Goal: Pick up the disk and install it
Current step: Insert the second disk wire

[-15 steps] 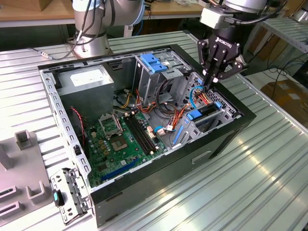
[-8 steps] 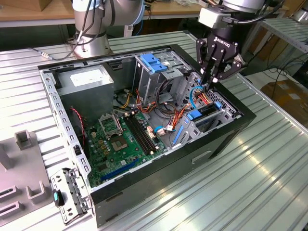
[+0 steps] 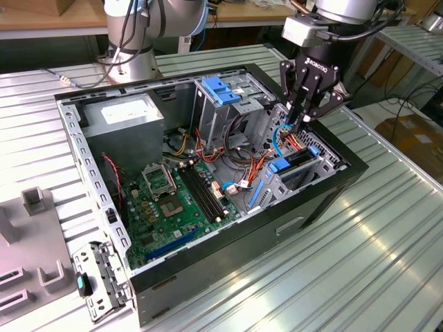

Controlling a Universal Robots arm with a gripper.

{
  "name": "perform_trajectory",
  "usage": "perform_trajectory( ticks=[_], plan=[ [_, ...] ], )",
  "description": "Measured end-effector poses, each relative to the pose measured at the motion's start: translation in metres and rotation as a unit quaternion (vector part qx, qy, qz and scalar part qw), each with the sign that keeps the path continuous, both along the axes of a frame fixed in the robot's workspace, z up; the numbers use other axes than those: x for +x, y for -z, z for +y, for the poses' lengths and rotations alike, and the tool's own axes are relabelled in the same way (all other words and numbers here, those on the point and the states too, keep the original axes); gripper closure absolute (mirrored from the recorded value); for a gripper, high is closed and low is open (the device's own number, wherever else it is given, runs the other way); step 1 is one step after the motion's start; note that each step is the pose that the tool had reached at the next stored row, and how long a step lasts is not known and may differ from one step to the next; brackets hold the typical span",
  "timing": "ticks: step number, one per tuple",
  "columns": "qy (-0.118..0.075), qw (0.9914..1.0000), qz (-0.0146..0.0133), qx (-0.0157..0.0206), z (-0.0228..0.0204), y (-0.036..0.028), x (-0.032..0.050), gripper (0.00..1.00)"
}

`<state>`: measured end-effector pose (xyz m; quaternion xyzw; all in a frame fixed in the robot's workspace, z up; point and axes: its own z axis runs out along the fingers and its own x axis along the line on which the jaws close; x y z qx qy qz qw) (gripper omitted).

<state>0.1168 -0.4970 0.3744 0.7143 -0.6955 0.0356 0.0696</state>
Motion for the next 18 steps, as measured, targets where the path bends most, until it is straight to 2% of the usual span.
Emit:
perform_trajectory(
  ticks=[2, 3, 8, 9, 10, 13, 14, 18],
  plan=[
    [0.0, 1.0, 0.0, -0.0007, 0.0001, 0.0012, 0.0001, 0.83],
    [0.0, 1.0, 0.0, -0.0016, 0.0002, 0.0016, 0.0001, 0.84],
    [0.0, 0.99999, 0.0, -0.0033, 0.0004, 0.0028, 0.0001, 0.84],
    [0.0, 0.99999, 0.0, -0.0036, 0.0005, 0.0032, 0.0001, 0.83],
    [0.0, 0.99999, 0.0, -0.0039, 0.0007, 0.0035, 0.0001, 0.76],
    [0.0, 0.99999, 0.0, -0.0042, 0.0008, 0.0042, 0.0001, 0.78],
    [0.0, 0.99999, -0.0005, -0.0043, 0.0008, 0.0047, 0.0001, 0.84],
    [0.0, 0.99999, -0.0012, -0.0049, 0.0008, 0.0059, 0.0001, 0.84]
  ],
)
